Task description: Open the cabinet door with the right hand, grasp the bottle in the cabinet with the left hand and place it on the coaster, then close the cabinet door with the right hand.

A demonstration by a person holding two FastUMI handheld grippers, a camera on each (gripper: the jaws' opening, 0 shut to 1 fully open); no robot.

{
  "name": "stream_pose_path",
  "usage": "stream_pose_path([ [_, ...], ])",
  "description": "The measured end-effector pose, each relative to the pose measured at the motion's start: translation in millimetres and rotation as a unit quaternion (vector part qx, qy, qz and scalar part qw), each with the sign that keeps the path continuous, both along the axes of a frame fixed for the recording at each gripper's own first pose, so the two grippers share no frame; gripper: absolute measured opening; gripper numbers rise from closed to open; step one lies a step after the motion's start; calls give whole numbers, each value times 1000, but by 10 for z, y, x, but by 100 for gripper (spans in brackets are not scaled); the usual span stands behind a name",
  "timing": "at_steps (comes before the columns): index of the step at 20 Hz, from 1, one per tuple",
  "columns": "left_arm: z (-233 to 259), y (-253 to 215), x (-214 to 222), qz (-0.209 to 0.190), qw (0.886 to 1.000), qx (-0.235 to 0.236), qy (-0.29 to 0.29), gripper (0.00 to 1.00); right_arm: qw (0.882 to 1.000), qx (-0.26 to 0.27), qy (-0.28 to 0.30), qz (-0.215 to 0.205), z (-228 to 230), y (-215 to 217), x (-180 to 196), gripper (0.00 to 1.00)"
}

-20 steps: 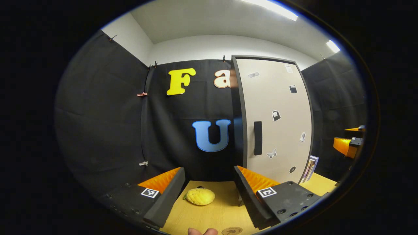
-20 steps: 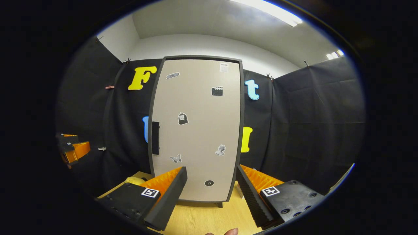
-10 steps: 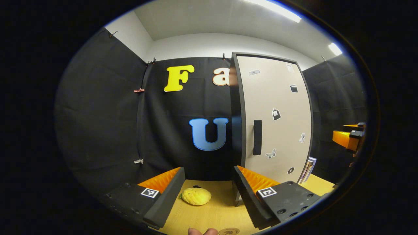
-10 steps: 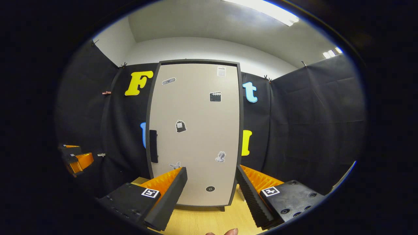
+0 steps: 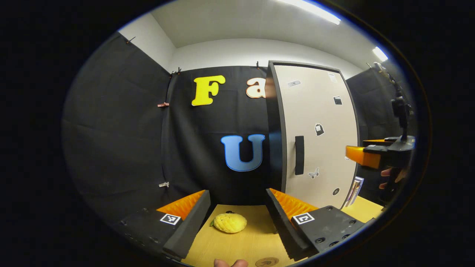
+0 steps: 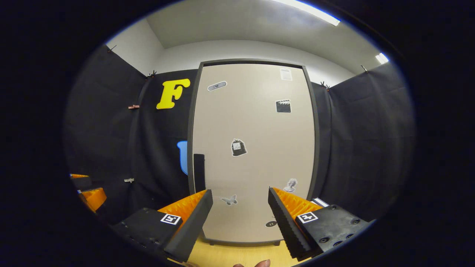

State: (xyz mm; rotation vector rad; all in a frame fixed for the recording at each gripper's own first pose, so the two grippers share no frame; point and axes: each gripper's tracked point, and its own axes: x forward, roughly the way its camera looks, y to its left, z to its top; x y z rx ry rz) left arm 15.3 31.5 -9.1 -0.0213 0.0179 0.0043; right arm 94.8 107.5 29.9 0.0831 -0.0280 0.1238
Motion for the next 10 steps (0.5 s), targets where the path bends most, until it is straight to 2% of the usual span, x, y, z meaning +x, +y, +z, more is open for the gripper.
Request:
stream_pose_path([
  [6,-114,261,-26,17,1000,5,10,94,1000,-1,5,26,-71,672,542,97],
  [10,-190,427,-3,25,1000,6,14,94,1000,-4,18,22,-196,915,855,97],
])
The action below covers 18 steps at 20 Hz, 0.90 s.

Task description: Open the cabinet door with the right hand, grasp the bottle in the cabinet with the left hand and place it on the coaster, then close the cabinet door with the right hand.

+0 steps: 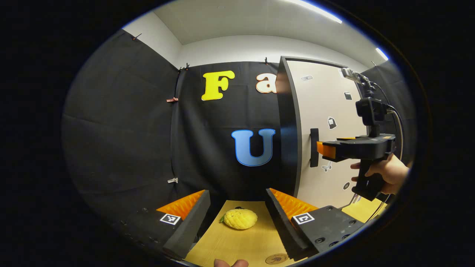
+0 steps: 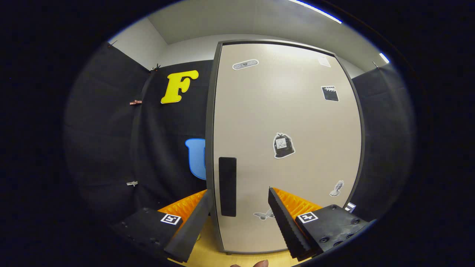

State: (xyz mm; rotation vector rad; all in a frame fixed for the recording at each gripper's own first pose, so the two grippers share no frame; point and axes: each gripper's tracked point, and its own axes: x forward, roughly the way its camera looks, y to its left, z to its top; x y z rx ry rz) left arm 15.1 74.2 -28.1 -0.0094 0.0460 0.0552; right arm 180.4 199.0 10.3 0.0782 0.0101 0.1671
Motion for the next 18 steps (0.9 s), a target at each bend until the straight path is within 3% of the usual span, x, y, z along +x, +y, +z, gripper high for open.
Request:
stream_pose_path([
  [6,-110,173,29,10,1000,-10,11,94,1000,-10,7,-10,-146,230,409,97],
  [8,-114,215,33,15,1000,-9,11,94,1000,-6,5,-19,-147,235,502,93],
  [10,-156,222,22,17,1000,-13,14,94,1000,4,-4,-28,-106,254,571,80],
  [13,-201,225,23,20,1000,-12,19,94,998,4,-16,-60,-75,211,615,52],
  [16,-229,230,-5,23,999,-12,24,94,997,-23,9,-73,-172,185,581,52],
  [18,-199,236,-61,25,999,-13,22,94,998,8,10,-60,-178,189,599,36],
])
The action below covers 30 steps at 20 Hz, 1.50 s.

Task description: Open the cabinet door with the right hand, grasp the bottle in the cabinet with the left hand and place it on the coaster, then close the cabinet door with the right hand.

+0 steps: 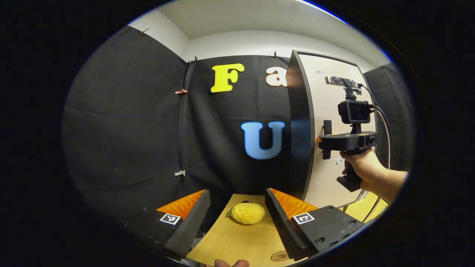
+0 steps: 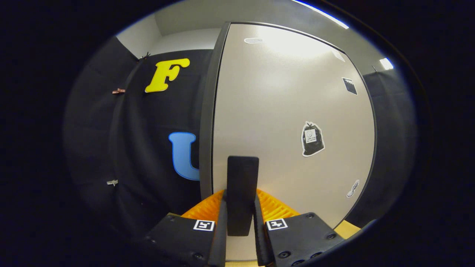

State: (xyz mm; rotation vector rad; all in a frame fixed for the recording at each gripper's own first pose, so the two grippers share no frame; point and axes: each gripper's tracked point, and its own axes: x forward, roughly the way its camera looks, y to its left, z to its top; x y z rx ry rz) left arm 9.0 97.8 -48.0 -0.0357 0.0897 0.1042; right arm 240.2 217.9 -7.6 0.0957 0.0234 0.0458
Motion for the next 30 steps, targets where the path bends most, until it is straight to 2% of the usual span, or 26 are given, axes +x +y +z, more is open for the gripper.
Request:
stream_pose_path([
  [1,6,0,-23,1,1000,2,-2,94,1000,9,-8,2,26,15,7,27],
  [2,22,-6,-37,1,1000,5,-2,94,1000,1,-6,9,19,17,14,29],
  [3,30,-4,-65,0,1000,6,-4,94,1000,-5,-6,16,46,13,-10,21],
  [7,113,1,-74,1,1000,7,-11,94,999,-5,5,46,31,25,-124,21],
  [17,215,-204,-315,-4,1000,12,-21,94,994,2,-1,111,163,-138,-882,20],
  [23,259,-375,-397,-12,1000,13,-25,94,990,-2,5,138,165,-455,-1339,20],
  [30,308,-621,-350,-28,999,8,-34,94,990,-10,8,140,186,-947,-1784,20],
])
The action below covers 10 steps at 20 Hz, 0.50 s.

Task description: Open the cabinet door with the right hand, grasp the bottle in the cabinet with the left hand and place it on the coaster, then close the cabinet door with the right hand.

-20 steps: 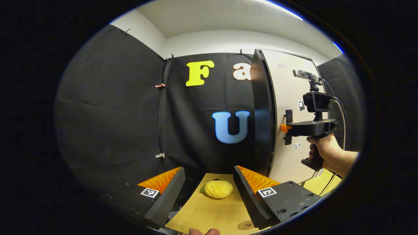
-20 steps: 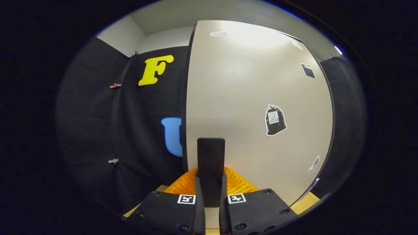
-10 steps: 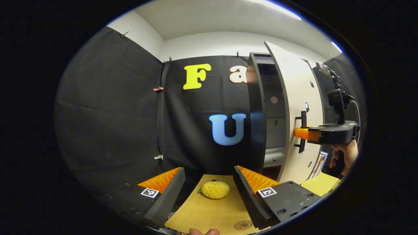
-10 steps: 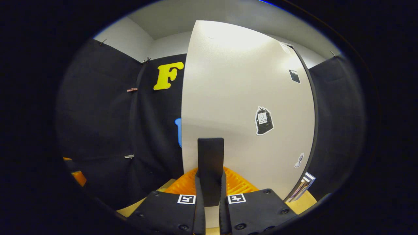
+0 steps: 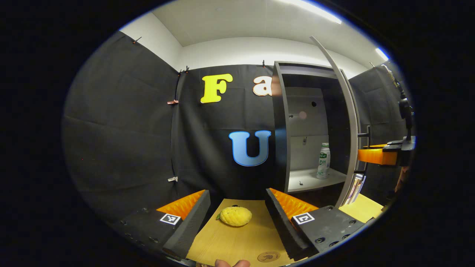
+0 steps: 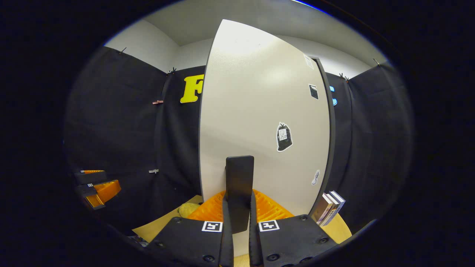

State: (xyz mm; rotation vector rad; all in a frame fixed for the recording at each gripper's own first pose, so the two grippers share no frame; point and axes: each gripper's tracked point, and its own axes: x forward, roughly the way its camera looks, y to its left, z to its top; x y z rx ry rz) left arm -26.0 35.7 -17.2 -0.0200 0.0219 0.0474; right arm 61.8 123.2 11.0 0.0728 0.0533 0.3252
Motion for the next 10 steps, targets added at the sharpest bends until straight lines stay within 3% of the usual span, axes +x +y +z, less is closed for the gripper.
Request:
stream_pose_path([
  [10,11,-482,190,-38,999,-9,-4,94,999,7,6,-45,6,-868,-370,19],
])
